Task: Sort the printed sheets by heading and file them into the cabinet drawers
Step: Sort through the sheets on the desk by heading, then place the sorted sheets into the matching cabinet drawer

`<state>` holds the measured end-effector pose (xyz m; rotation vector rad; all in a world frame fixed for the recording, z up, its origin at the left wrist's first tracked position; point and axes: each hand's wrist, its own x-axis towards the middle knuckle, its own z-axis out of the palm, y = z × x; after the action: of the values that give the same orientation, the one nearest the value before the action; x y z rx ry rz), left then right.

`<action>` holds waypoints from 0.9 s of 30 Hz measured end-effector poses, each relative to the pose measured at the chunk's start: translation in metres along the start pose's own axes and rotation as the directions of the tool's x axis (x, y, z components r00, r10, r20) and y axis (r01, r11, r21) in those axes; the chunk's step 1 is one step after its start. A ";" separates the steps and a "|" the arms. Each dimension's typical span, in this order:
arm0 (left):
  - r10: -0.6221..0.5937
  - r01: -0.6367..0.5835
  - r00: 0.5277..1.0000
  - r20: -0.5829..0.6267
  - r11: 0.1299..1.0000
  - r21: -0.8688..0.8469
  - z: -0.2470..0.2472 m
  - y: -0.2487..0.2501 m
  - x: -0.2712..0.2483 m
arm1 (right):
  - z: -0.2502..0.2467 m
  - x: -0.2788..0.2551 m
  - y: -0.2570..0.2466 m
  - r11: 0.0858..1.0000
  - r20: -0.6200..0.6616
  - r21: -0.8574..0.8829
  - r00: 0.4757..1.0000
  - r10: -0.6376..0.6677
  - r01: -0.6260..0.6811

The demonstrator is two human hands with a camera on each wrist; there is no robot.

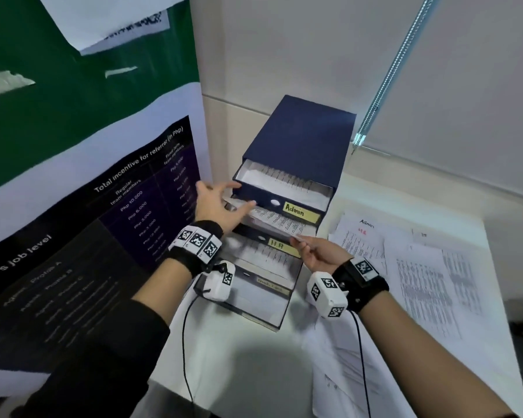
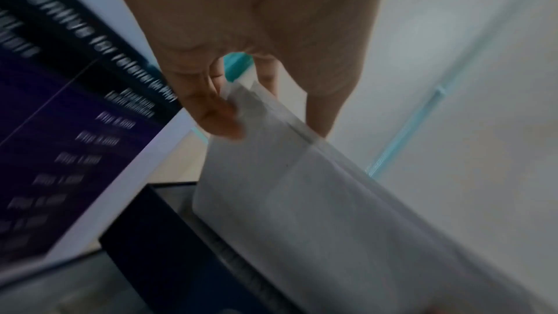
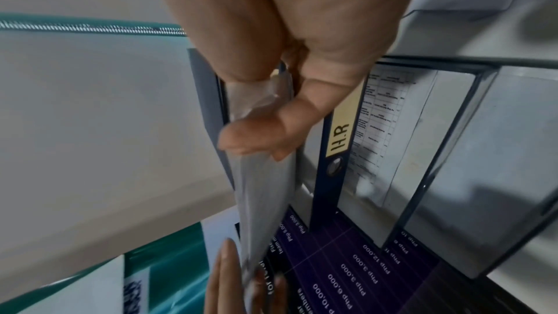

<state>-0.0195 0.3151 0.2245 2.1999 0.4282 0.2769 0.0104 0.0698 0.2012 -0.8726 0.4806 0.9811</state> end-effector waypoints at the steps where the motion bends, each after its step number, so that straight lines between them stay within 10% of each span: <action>1: 0.091 -0.091 0.996 0.008 0.991 0.102 0.002 0.001 0.002 | 0.000 0.006 -0.001 1.000 -0.047 0.011 0.999 -0.005 0.005; 8: 0.322 -0.435 0.838 0.442 0.881 0.184 0.044 -0.009 0.026 | 0.008 0.026 -0.008 0.959 -0.115 0.254 0.989 -0.097 0.123; 18: -0.020 -0.376 0.706 0.708 0.836 0.399 0.096 -0.022 0.043 | -0.056 -0.032 0.016 0.966 -0.121 0.227 0.987 -0.102 0.127; 23: -0.074 -0.476 0.758 0.649 0.618 0.626 0.100 -0.006 0.046 | -0.128 -0.039 0.033 0.977 -0.384 0.069 0.909 -0.159 0.200; 27: -0.039 -0.430 0.849 0.526 0.526 0.734 0.106 0.041 0.018 | -0.206 -0.041 0.046 0.883 -0.567 -0.469 0.777 -0.274 -0.032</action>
<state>0.0422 0.2226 0.1929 3.1587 -0.0417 -0.5027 -0.0447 -0.1066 0.0915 -1.6660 0.7551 0.6633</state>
